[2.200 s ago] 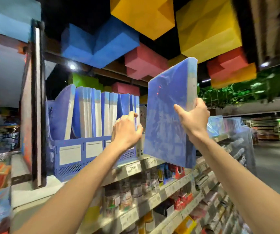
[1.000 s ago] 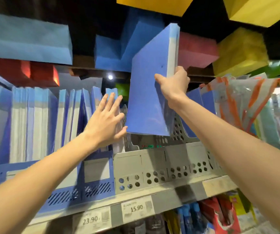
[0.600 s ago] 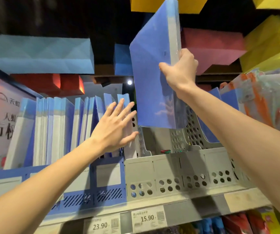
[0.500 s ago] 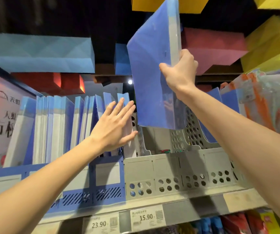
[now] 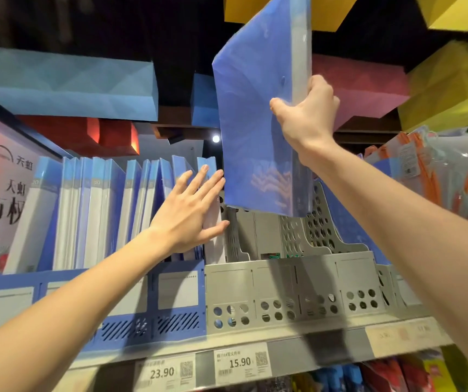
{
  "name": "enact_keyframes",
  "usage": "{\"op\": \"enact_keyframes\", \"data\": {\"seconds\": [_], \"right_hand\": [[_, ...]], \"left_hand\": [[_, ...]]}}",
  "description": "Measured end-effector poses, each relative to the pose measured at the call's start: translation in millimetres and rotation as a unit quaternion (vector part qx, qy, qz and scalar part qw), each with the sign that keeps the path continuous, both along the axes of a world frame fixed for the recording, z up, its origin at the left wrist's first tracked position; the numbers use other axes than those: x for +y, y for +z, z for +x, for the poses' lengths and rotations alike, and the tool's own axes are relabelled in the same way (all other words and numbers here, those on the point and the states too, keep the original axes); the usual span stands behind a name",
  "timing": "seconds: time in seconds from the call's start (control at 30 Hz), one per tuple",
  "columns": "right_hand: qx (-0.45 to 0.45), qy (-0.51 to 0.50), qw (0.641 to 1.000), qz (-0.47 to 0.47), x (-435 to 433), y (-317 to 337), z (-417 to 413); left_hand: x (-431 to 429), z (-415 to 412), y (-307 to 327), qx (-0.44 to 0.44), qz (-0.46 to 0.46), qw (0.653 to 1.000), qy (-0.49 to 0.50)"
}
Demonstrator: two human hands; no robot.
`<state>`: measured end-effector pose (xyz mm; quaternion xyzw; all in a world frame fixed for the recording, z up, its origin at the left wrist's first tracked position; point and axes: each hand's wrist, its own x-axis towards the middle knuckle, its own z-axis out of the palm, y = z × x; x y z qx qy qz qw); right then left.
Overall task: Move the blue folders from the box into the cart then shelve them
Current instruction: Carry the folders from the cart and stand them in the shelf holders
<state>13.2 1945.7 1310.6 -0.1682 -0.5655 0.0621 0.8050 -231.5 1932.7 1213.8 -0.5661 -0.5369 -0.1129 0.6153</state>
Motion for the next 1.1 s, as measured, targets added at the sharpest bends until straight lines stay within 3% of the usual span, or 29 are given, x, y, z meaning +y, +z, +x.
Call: {"op": "enact_keyframes", "data": {"seconds": [0.8,1.1], "right_hand": [[0.029,0.115,0.981,-0.152,73,-49,-128],[-0.042,0.217,0.959,-0.180,92,-81,-135]], "left_hand": [[-14,-3,5,-0.016,-0.050,0.999,-0.005],[-6,-14,4,0.018,-0.038,0.999,-0.016]]}}
